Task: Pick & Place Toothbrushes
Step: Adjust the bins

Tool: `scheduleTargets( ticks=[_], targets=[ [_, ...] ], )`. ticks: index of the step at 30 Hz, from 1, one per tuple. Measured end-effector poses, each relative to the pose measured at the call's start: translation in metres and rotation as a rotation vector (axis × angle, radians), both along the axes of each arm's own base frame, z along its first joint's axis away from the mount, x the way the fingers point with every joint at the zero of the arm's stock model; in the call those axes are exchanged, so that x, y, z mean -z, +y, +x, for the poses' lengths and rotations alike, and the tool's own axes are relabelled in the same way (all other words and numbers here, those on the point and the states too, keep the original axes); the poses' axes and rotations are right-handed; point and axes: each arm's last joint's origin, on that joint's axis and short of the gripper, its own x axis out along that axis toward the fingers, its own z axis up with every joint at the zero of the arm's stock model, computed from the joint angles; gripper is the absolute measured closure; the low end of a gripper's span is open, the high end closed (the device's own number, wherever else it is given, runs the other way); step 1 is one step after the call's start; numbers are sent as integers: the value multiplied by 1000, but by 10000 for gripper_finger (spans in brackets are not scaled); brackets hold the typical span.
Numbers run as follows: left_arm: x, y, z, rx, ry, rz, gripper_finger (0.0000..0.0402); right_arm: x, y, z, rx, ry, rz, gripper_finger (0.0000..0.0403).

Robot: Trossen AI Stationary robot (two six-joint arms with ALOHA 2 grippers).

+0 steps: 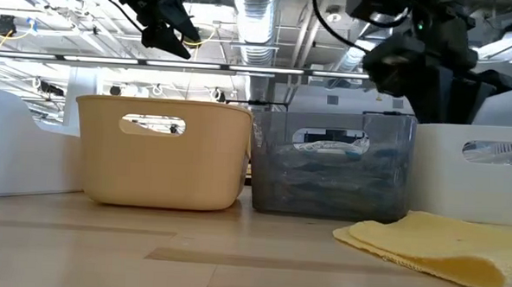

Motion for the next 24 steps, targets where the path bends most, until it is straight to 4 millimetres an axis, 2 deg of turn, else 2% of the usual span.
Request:
scheduleTargets(
  ticks=[4, 7, 10, 12, 15, 18, 21, 24],
  targets=[
    [0, 1, 0, -3, 13, 31, 69, -15, -5, 10, -86, -78, -45, 210],
    [3, 4, 3, -57, 37, 56, 69, -33, -17, 21, -112, -161, -129, 199],
    [20, 10, 5, -99, 89, 15, 83, -45, -38, 29, -74, -209, -158, 212],
    [37, 13, 8, -94, 128, -60, 106, -46, -52, 32, -23, -240, -156, 238],
    [61, 13, 12, -73, 172, -200, 166, -48, -73, 36, 38, -291, -157, 303],
    [81, 11, 13, -30, 212, -307, 261, -51, -91, 42, 31, -367, -165, 381],
    [94, 8, 9, -2, 237, -362, 369, -56, -108, 49, 1, -482, -179, 386],
    [96, 4, -2, -60, 246, -396, 389, -59, -121, 51, 14, -542, -186, 393]
  ],
)
